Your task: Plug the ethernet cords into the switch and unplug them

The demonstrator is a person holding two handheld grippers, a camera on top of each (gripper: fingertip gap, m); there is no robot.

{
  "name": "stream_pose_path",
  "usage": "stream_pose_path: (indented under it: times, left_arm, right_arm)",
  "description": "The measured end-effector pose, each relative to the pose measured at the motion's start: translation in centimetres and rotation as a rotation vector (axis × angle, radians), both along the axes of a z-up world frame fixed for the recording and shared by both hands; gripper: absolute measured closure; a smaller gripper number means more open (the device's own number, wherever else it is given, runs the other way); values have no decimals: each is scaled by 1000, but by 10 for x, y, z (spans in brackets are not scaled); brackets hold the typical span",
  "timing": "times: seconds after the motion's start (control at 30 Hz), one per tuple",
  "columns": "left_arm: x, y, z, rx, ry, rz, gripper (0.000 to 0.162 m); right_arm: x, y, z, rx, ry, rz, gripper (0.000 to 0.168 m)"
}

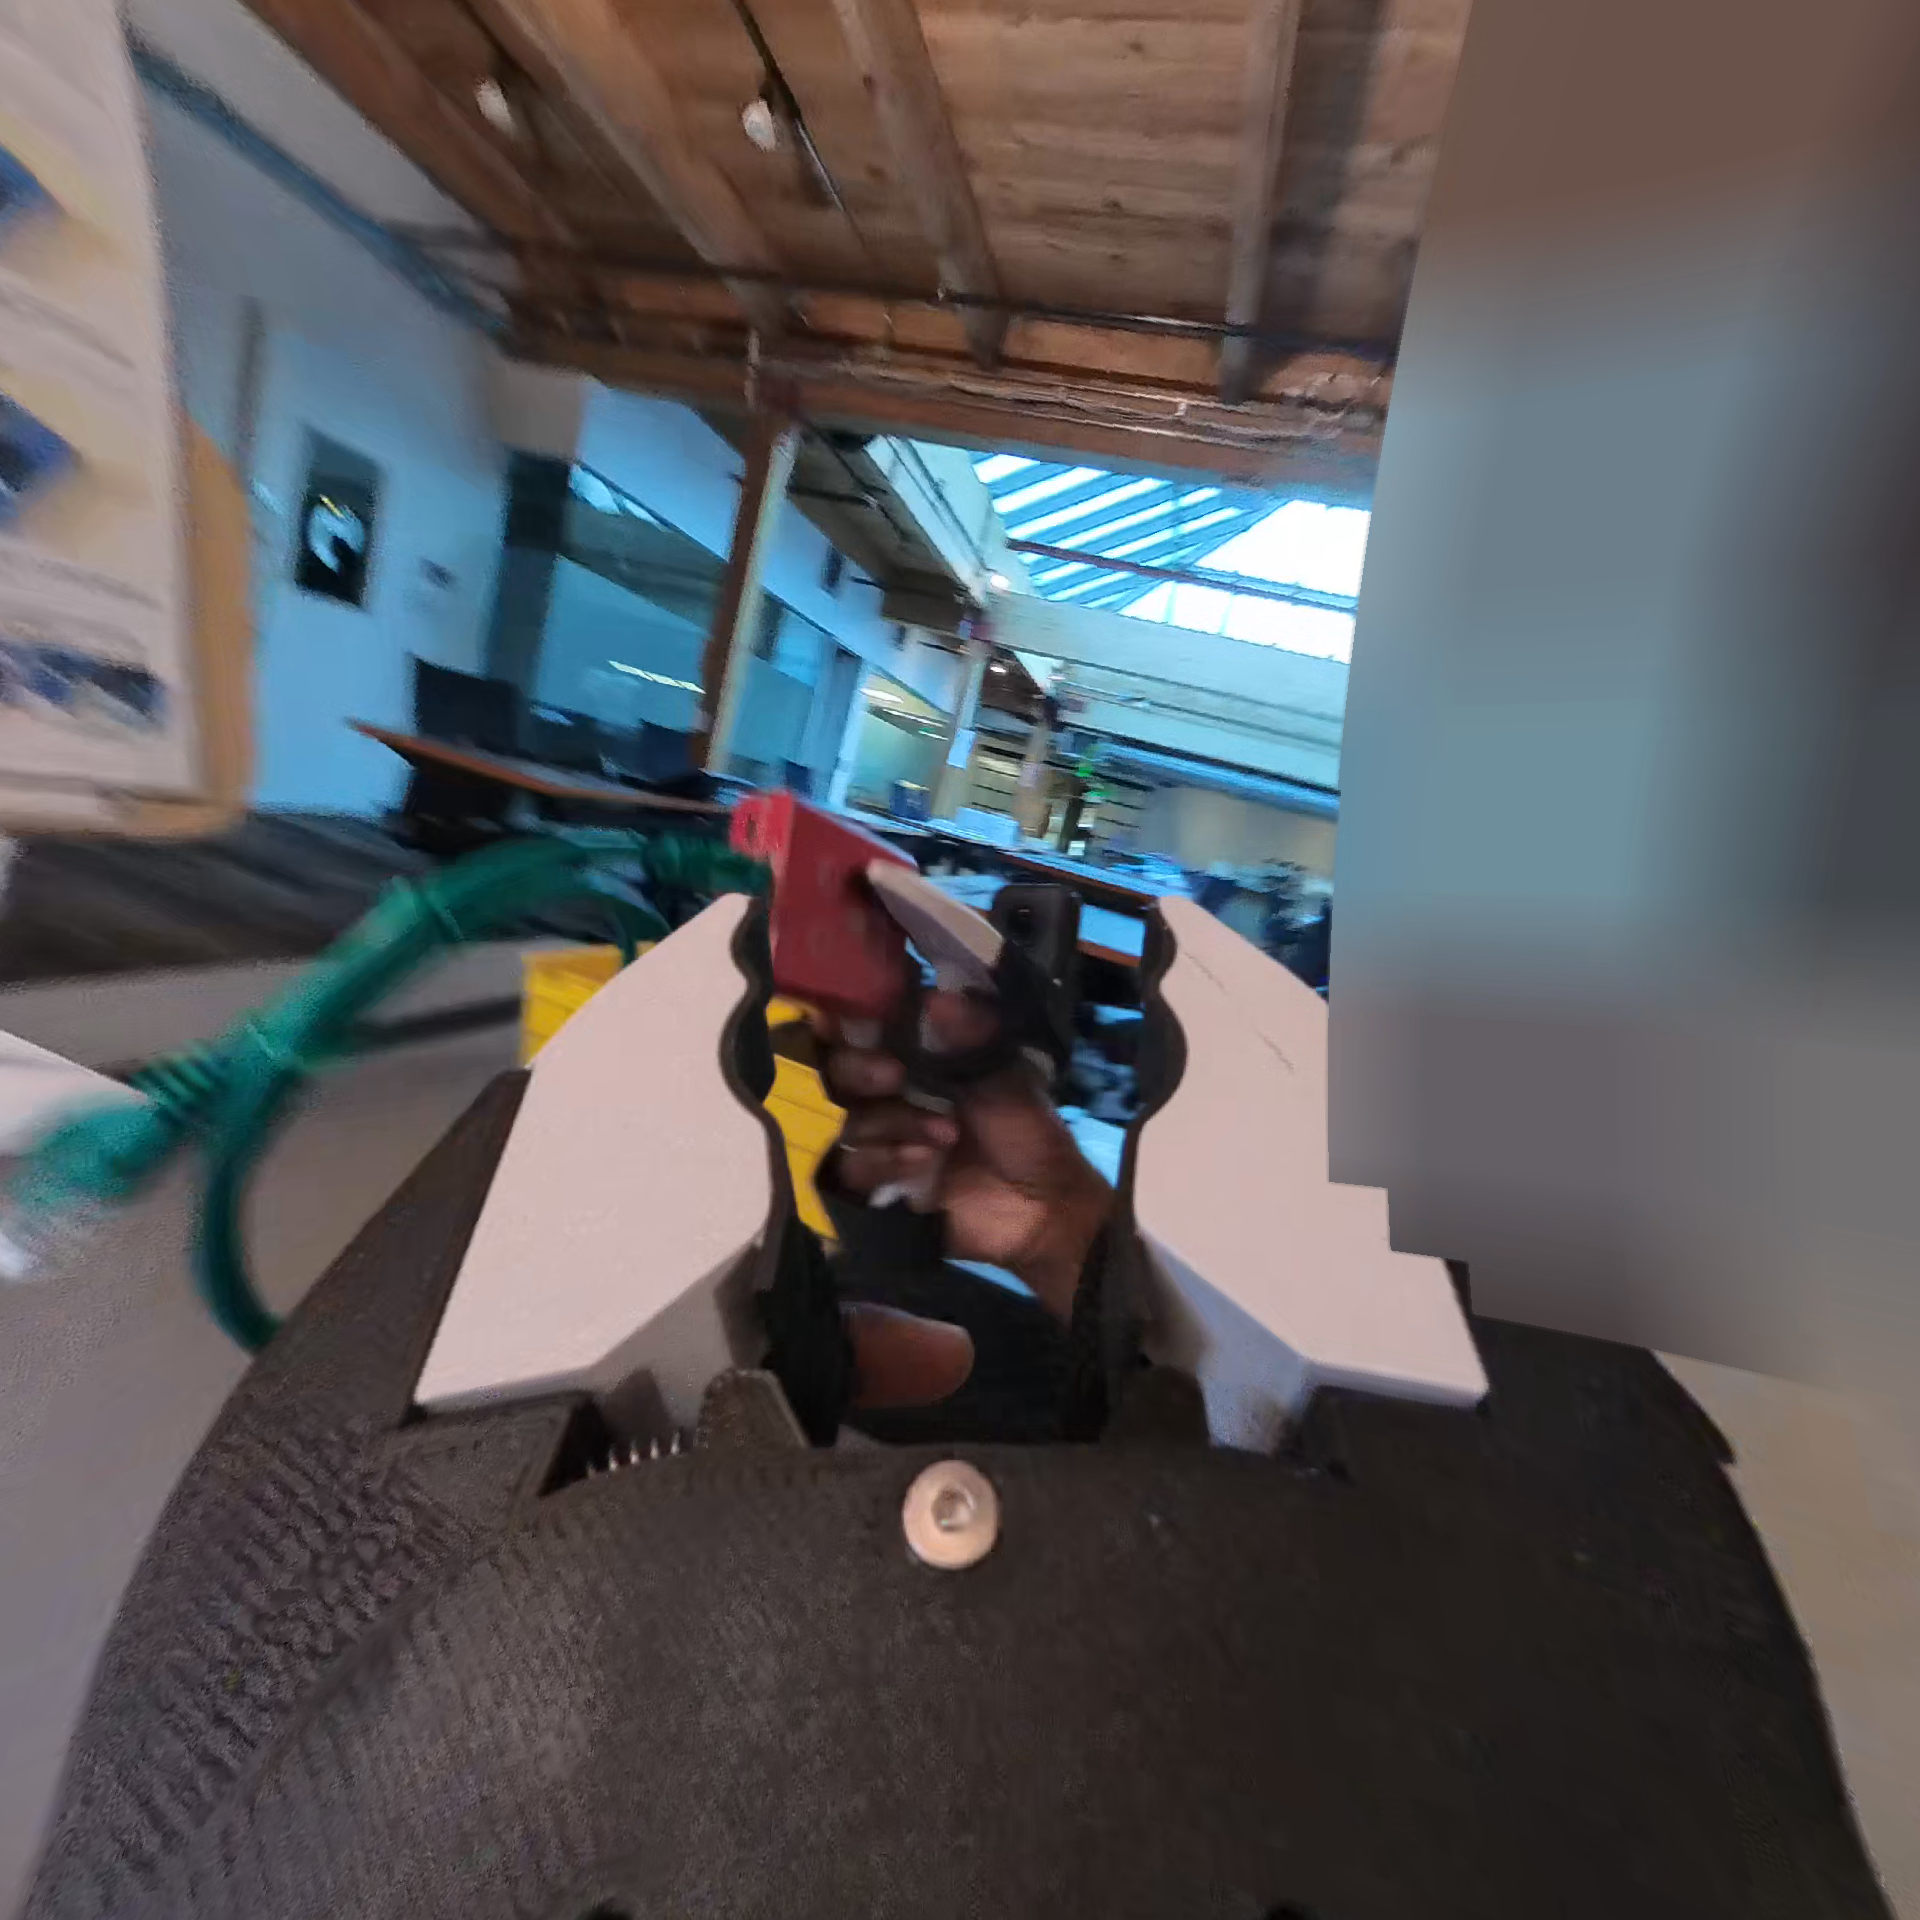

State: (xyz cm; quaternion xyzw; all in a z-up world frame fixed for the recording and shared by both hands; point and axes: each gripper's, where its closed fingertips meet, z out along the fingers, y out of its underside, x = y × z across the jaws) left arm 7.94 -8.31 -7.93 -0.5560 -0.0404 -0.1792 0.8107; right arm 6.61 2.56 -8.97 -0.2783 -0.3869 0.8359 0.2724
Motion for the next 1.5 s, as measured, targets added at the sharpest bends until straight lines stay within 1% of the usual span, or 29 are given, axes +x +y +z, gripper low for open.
stream_pose_path:
  times: [0.07, 0.13, 0.17, 0.23, 0.33, 0.4, 0.47, 0.53, 0.6, 0.67, 0.73, 0.77, 0.8, 0.83, 0.9, 1.0, 1.07, 1.13, 1.2, 1.27, 1.33, 1.4, 1.47, 1.5]
  left_arm:
    - [5, 25, -20, -27, -147, -59, 92]
    - [8, 48, -41, -42, -265, -91, 91]
    - [8, 57, -48, -36, -309, -101, 91]
    - [12, 69, -52, -7, -354, -132, 94]
    - [12, 74, -41, 83, -367, -136, 108]
    - [10, 68, -32, 135, -315, -112, 135]
    - [8, 64, -33, 107, -237, -89, 136]
    - [6, 57, -34, 77, -192, -108, 136]
    - [5, 47, -35, 47, -120, -125, 136]
    - [5, 37, -39, -20, -62, -155, 137]
    - [9, 30, -50, -138, -1, -213, 137]
    - [13, 27, -55, -188, 25, -251, 137]
    - [14, 24, -58, -218, 42, -268, 137]
    - [15, 22, -61, -247, 57, -275, 137]
    - [18, 20, -71, -320, 96, -305, 137]
    - [23, 17, -77, -376, 147, -325, 137]
    - [21, 18, -75, -371, 160, -294, 137]
    - [14, 21, -66, -314, 145, -226, 135]
    - [4, 26, -52, -195, 77, -149, 113]
    - [-7, 29, -45, -84, -24, -69, 101]
    - [-12, 32, -44, 7, -127, -42, 94]
    - [-4, 40, -48, 26, -205, -107, 95]
    - [10, 50, -53, 1, -230, -186, 95]
    - [13, 52, -53, 5, -228, -203, 103]
  right_arm:
    - [5, 7, 7, -119, 59, -22, 142]
    - [12, 8, 12, -221, 114, -2, 142]
    - [15, 6, 13, -269, 135, 18, 142]
    - [20, -1, 14, -354, 160, 70, 142]
    - [20, -16, 9, -432, 153, 153, 142]
    - [19, -26, 4, -429, 137, 174, 141]
    - [19, -32, 0, -407, 128, 178, 142]
    - [20, -40, -7, -345, 97, 209, 141]
    - [21, -53, -18, -242, 41, 252, 143]
    - [22, -70, -34, -108, -46, 329, 142]
    - [27, -85, -56, 70, -140, 411, 142]
    - [30, -88, -63, 164, -156, 429, 139]
    - [30, -87, -65, 229, -153, 402, 121]
    - [29, -85, -64, 278, -148, 361, 109]
    - [34, -87, -62, 380, -130, 381, 117]
    - [37, -92, -65, 494, -151, 430, 139]
    - [36, -93, -66, 508, -159, 439, 140]
    - [32, -90, -59, 420, -111, 400, 142]
    - [30, -84, -48, 244, -50, 381, 142]
    - [30, -72, -35, 28, 14, 383, 142]
    - [30, -59, -26, -144, 67, 366, 142]
    - [27, -54, -24, -216, 79, 333, 142]
    - [25, -56, -24, -216, 79, 303, 142]
    - [24, -59, -26, -201, 69, 303, 142]
